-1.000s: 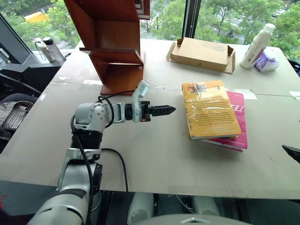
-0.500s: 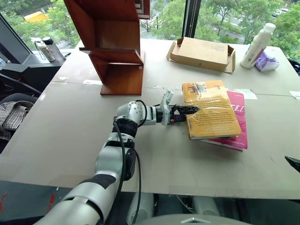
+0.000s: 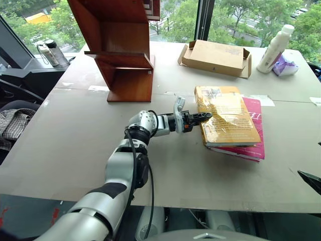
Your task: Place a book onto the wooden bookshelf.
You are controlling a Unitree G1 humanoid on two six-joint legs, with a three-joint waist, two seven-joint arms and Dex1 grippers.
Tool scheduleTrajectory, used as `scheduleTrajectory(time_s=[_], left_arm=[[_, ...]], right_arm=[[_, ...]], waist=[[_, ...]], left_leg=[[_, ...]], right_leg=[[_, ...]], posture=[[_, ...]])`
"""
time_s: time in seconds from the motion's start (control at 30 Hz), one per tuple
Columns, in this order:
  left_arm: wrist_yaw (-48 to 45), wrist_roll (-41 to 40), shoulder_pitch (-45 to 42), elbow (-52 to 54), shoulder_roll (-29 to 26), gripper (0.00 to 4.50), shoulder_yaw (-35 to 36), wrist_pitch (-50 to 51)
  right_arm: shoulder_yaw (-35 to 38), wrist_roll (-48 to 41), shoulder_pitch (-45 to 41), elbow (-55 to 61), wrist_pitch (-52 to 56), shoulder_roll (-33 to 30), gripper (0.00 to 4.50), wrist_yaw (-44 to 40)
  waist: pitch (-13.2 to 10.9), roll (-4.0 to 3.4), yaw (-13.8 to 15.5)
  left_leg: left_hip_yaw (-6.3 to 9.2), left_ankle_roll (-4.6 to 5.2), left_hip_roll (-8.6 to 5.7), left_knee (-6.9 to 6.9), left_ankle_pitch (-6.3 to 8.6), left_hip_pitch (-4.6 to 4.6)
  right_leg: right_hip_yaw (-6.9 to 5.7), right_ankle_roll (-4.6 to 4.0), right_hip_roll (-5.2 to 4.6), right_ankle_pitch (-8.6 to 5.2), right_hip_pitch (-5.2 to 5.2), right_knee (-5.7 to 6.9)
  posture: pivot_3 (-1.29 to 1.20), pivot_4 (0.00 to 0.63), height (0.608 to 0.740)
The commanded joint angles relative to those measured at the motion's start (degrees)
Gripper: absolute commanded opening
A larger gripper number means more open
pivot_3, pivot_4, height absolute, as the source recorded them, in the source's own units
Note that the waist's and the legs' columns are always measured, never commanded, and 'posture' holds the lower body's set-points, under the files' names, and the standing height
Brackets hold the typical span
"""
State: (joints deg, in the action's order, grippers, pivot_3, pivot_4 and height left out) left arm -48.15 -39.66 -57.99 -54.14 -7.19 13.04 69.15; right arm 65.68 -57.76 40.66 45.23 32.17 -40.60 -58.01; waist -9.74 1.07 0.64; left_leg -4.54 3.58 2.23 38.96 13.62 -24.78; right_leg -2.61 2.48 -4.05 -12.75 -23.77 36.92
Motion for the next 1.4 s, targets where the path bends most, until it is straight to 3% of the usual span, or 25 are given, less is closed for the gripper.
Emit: scheduleTrajectory(time_s=[0.03,0.17,0.27,0.37,0.5,0.6,0.87,1.17,1.37,1.4], left_arm=[[0.0,-4.7,1.2,13.0,-3.0,0.19,2.6,6.8],[3.6,-8.1,4.1,37.9,-6.5,0.19,1.1,11.0],[3.3,-7.3,4.0,51.4,-11.4,0.19,-2.1,7.8],[-1.7,-0.5,2.2,62.3,-20.1,0.19,-9.5,-4.3],[-8.1,14.4,-2.7,64.7,-31.4,0.19,-17.3,-27.7],[-11.4,25.4,-7.3,61.3,-37.9,0.19,-21.2,-45.1],[-17.4,47.0,-21.5,40.2,-48.9,0.19,-29.5,-67.3],[-21.6,65.2,-27.1,16.5,-47.8,0.19,-40.4,-76.7],[-17.6,72.3,-32.4,-0.4,-43.9,0.19,-44.5,-86.9],[-16.5,73.0,-33.1,-2.6,-43.6,0.99,-44.8,-87.9]], right_arm=[[-2.5,-0.7,-2.2,0.4,-1.2,-1.5,4.50,1.9],[-7.0,-0.2,-7.1,-1.6,-1.6,-3.5,4.50,3.6],[-11.0,0.1,-12.2,-3.5,-1.8,-5.1,4.50,5.1],[-14.7,0.8,-18.1,-6.9,-2.9,-6.4,4.50,5.3],[-19.8,0.9,-26.9,-11.2,-4.0,-7.7,4.50,5.5],[-22.8,0.3,-32.6,-13.6,-4.8,-7.1,4.50,5.5],[-29.3,-2.4,-44.3,-17.4,-6.1,-4.8,4.50,4.2],[-31.1,-1.3,-45.1,-17.0,-7.5,-3.5,4.50,4.0],[-29.9,-2.3,-42.4,-14.0,-7.1,-3.2,4.50,5.1],[-29.7,-2.3,-42.0,-13.7,-7.1,-3.2,4.50,5.3]], waist=[[0.0,-0.01,0.1],[-0.1,0.04,0.1],[-0.1,0.04,0.5],[-0.1,0.05,0.3],[-0.1,0.04,0.3],[-0.2,0.02,0.2],[-0.2,0.02,0.3],[-0.3,0.11,0.4],[-0.2,0.09,0.2],[-0.2,0.04,0.2]], left_leg=[[0.01,0.00,0.01,-0.02,0.00,-0.01],[0.04,-0.02,0.02,-0.06,-0.01,-0.07],[0.04,-0.03,-0.03,-0.08,-0.01,-0.08],[0.01,-0.04,-0.08,-0.10,-0.02,-0.05],[-0.04,-0.02,-0.13,-0.10,-0.02,0.00],[-0.12,-0.01,-0.12,-0.12,-0.01,0.05],[-0.32,0.04,-0.12,-0.23,-0.01,0.00],[-0.37,0.04,-0.06,-0.20,-0.01,-0.07],[-0.47,0.09,-0.03,-0.18,0.01,0.02],[-0.45,0.09,-0.03,-0.18,0.01,0.05]], right_leg=[[0.00,-0.03,-0.01,0.02,-0.03,0.00],[0.26,-0.06,-0.09,0.04,-0.08,0.00],[0.29,-0.08,-0.17,0.04,-0.05,-0.01],[0.31,-0.09,-0.15,0.04,-0.02,-0.03],[0.31,-0.10,0.01,0.04,0.02,-0.05],[0.33,-0.10,0.05,0.05,0.03,-0.07],[0.29,-0.02,0.29,0.02,-0.05,-0.15],[0.29,0.34,0.34,0.05,-0.14,-0.07],[0.36,0.35,0.34,0.06,-0.15,0.01],[0.35,0.40,0.34,0.02,-0.15,0.08]], posture=[[0.00,0.150,0.733],[0.00,0.150,0.733],[0.00,0.150,0.733],[0.00,0.150,0.733],[0.00,0.150,0.733],[0.00,0.150,0.733],[0.00,0.150,0.733],[0.00,0.150,0.733],[0.00,0.150,0.733],[0.00,0.150,0.733]])
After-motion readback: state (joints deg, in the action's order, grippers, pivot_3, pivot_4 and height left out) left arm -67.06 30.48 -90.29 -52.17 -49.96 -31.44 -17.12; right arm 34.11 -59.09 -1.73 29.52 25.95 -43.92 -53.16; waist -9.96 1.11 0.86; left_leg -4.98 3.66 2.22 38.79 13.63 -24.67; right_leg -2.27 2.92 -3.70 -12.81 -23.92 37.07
